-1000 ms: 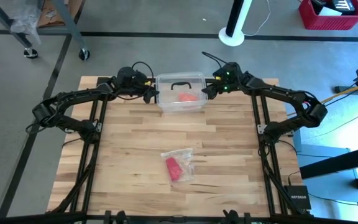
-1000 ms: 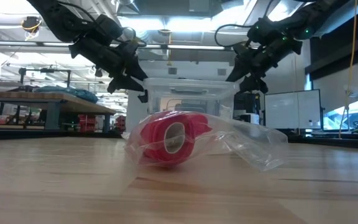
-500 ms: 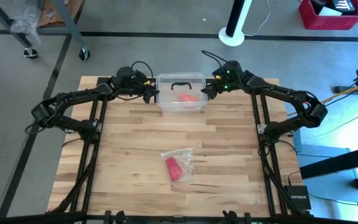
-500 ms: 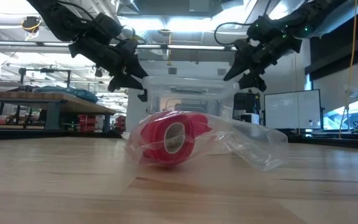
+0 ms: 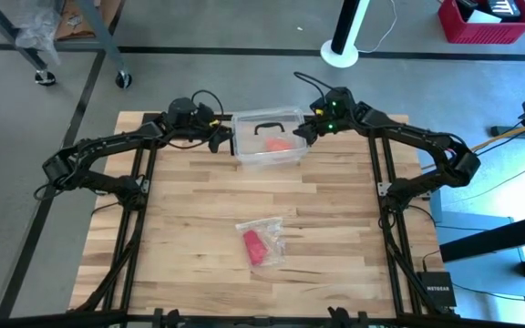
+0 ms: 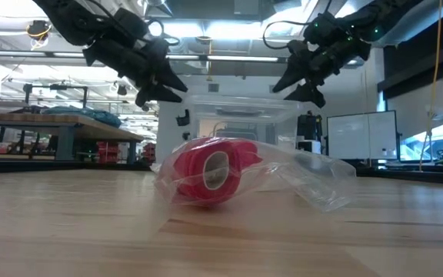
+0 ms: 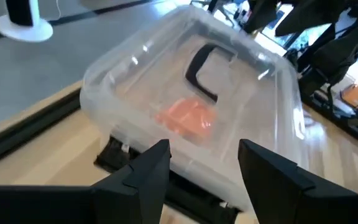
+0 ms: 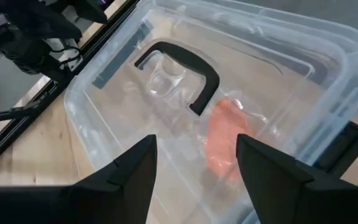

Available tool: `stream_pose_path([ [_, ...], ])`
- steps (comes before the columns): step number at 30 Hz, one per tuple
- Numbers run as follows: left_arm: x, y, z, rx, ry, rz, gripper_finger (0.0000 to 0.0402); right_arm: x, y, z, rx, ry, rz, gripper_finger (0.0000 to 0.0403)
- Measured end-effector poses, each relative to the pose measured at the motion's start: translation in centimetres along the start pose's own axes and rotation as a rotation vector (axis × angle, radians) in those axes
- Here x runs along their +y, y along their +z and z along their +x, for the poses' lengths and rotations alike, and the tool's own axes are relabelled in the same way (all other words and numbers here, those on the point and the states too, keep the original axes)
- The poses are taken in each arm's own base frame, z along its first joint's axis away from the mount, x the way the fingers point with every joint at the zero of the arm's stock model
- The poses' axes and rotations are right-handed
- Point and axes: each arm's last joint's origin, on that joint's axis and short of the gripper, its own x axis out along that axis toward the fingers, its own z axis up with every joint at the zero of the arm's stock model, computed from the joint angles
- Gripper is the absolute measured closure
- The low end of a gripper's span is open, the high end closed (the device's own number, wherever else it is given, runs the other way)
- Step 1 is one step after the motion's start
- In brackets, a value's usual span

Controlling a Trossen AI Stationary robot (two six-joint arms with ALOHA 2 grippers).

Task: Roll bandage
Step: Open the lid of the transparent container

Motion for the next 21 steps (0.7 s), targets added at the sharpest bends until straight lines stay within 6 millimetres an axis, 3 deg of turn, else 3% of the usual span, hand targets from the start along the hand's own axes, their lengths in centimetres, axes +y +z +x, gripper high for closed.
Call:
stream_pose_path([
  [9, 0.6, -0.9, 0.0, 0.084, 0.068, -0.072, 0.0219, -0.8, -1.3, -1.0, 0.089, -0.229, -0.012, 0.0182],
  [14, 0.4, -1.4, 0.8, 0.109, 0.056, -0.074, 0.0219, -0.7, -1.4, 0.1, 0.125, -0.106, -0.018, 0.0182],
  [21, 0.1, -1.4, 1.0, 0.109, 0.045, -0.065, 0.0219, -0.8, -1.3, 0.3, 0.110, -0.098, 0.005, 0.0182],
])
